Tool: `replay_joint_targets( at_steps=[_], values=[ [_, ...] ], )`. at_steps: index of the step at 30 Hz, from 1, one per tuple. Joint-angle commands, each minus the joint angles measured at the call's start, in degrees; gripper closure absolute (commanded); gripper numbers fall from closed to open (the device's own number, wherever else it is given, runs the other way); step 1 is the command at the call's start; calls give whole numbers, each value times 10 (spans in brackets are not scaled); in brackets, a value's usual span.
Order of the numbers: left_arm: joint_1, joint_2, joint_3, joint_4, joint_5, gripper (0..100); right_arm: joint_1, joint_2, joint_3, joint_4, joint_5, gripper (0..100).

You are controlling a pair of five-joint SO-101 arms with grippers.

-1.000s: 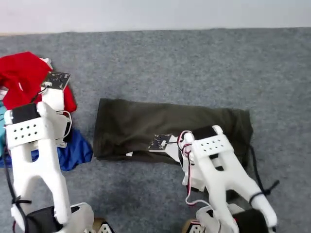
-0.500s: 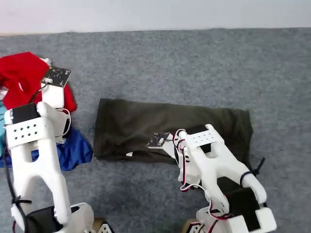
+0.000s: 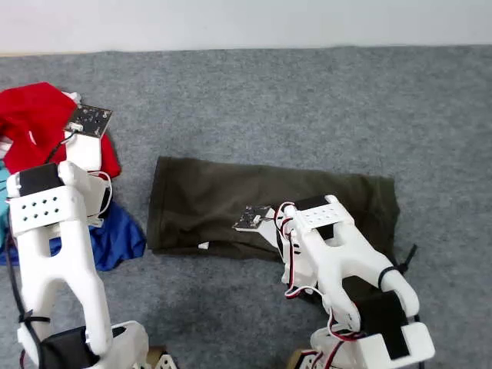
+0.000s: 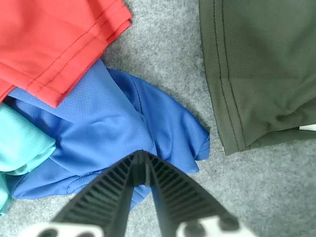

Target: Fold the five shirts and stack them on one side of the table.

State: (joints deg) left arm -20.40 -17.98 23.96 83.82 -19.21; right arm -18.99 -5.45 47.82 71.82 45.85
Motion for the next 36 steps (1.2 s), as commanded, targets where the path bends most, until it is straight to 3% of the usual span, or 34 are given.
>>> replay_joint_targets(
  at_steps=[1,25,36],
  values=[
    [-3,-21,-4,-4,-4,996,-4,-35,1,9,-2,957],
    [1,-24,-6,16,-3,996,38,-111,-89,51,-2,927],
    [2,-22,-4,16,-2,996,43,-111,-94,17,1,941]
  ],
)
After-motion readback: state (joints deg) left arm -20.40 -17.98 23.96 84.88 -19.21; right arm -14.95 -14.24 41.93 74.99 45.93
